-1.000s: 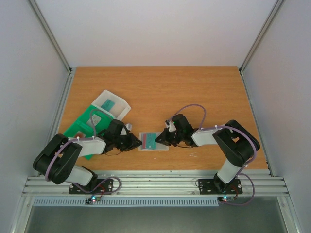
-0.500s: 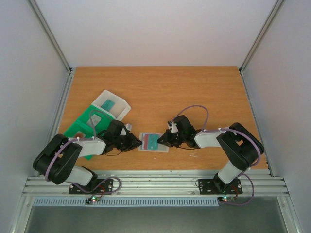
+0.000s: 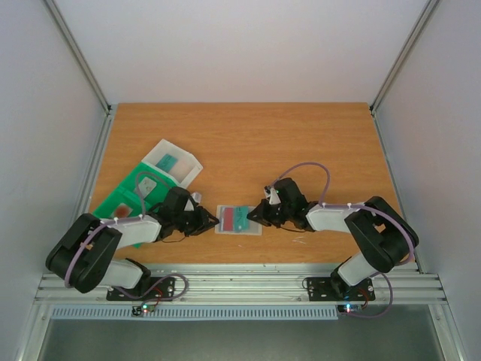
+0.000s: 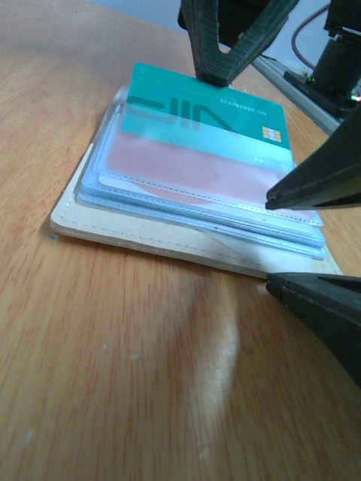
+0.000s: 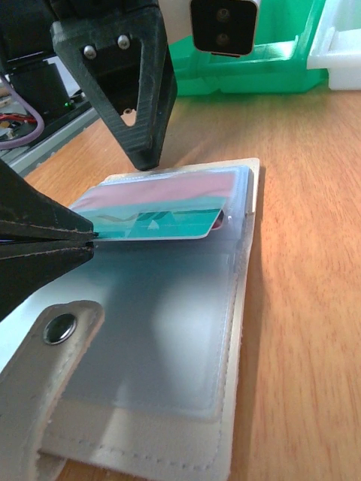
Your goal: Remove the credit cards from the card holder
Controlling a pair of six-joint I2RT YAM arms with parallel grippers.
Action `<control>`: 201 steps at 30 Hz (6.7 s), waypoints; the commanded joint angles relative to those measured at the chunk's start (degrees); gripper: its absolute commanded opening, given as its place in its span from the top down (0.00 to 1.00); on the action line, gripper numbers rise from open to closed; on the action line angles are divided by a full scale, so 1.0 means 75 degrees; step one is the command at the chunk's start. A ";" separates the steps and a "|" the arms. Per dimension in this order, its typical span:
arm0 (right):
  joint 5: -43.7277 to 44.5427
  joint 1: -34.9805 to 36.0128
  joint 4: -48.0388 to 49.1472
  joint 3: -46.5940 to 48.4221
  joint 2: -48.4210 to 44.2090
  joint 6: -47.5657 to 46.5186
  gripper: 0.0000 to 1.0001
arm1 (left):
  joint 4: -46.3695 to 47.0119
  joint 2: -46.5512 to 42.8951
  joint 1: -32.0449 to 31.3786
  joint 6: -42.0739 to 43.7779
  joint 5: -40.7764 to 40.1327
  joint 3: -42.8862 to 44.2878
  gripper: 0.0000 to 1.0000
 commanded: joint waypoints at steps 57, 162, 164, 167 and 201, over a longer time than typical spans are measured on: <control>-0.0662 -0.0678 0.1635 -0.0952 0.0408 0.0289 0.99 | 0.1391 0.1493 -0.0785 0.0095 0.0348 0.0575 0.83; -0.3328 -0.0060 -0.5960 0.2953 -0.2753 -0.3835 0.84 | 0.2202 -0.2224 -0.0798 -0.0268 0.4584 0.0909 1.00; -0.3363 -0.0059 -0.5854 0.2909 -0.2798 -0.3782 0.96 | 0.2208 -0.2221 -0.0804 -0.0274 0.4563 0.0913 1.00; -0.3343 -0.0062 -0.5592 0.2810 -0.2942 -0.3582 0.99 | 0.2010 -0.2273 -0.0804 -0.0264 0.4313 0.0951 0.90; -0.0842 -0.0059 -0.0458 0.1783 -0.3813 0.1620 0.99 | 0.2126 -0.4588 -0.0804 -0.2436 0.0861 0.0561 0.62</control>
